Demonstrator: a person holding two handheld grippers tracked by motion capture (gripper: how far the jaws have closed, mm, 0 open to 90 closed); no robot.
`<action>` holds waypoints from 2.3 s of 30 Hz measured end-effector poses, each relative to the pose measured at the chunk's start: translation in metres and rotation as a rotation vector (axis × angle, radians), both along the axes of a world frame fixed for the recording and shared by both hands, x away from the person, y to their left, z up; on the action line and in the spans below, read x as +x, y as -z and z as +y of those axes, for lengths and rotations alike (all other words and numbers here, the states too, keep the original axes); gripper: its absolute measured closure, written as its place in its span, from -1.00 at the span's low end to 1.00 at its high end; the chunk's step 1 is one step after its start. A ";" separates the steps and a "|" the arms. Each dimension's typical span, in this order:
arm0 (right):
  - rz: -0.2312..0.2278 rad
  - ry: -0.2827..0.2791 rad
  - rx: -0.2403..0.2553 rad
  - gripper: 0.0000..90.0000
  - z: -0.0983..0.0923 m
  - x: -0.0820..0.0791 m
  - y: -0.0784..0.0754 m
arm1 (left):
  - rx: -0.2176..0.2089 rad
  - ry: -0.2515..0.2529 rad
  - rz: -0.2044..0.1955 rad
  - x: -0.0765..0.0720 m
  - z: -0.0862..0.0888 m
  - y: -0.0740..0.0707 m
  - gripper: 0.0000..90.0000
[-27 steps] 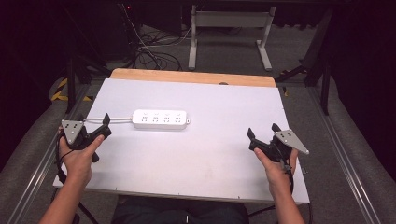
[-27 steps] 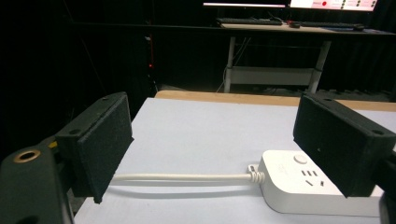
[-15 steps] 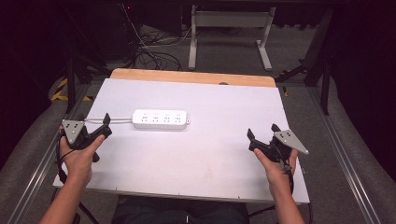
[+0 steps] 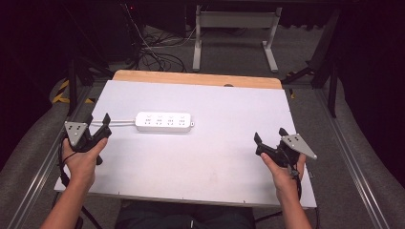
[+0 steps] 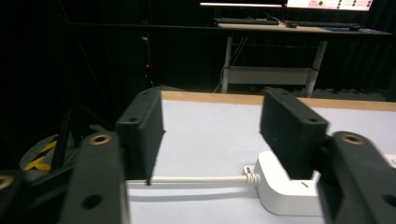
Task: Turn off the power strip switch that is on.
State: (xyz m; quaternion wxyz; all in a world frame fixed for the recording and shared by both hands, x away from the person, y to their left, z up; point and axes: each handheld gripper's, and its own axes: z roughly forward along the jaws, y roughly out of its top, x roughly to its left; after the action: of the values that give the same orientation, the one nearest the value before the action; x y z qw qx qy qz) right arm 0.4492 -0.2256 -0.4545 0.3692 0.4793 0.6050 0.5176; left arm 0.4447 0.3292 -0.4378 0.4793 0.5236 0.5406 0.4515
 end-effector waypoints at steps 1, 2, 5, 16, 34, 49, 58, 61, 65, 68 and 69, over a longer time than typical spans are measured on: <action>0.000 -0.002 0.000 -0.83 0.000 0.000 0.000 | -0.002 0.003 -0.003 0.000 0.001 0.000 0.09; 0.001 -0.002 0.001 -0.82 0.000 0.000 0.000 | -0.001 0.005 -0.002 0.000 0.002 0.000 0.17; 0.003 -0.004 0.003 -0.82 0.000 0.001 0.000 | -0.030 0.017 0.016 -0.001 0.004 -0.001 0.48; 0.001 -0.007 0.004 -0.82 0.000 0.000 0.000 | 0.004 0.053 0.028 -0.003 0.006 -0.005 1.00; 0.002 -0.017 -0.002 -0.81 0.001 0.000 0.000 | 0.025 0.089 0.029 -0.002 0.011 -0.022 1.00; 0.015 -0.024 0.005 -0.80 0.000 0.001 0.002 | 0.051 0.165 0.082 0.013 0.001 -0.028 1.00; 0.013 -0.023 -0.004 -0.80 0.001 0.001 0.002 | 0.079 0.216 0.125 0.027 -0.011 -0.029 1.00; 0.016 -0.027 -0.005 -0.79 0.001 0.001 0.001 | 0.091 0.230 0.149 0.034 -0.014 -0.028 1.00; 0.017 -0.026 -0.001 -0.79 0.000 0.001 0.002 | 0.102 0.249 0.185 0.045 -0.017 -0.025 1.00; 0.018 -0.024 0.001 -0.79 -0.001 0.001 0.003 | 0.106 0.260 0.206 0.052 -0.019 -0.023 1.00; 0.019 -0.025 0.000 -0.79 -0.001 0.001 0.003 | 0.109 0.262 0.212 0.054 -0.020 -0.023 1.00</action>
State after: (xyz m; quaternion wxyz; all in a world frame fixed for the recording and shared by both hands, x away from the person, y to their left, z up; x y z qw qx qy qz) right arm 0.4506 -0.2267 -0.4572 0.3569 0.4765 0.6144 0.5178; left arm 0.4987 0.3094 -0.4145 0.4451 0.6596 0.4900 0.3561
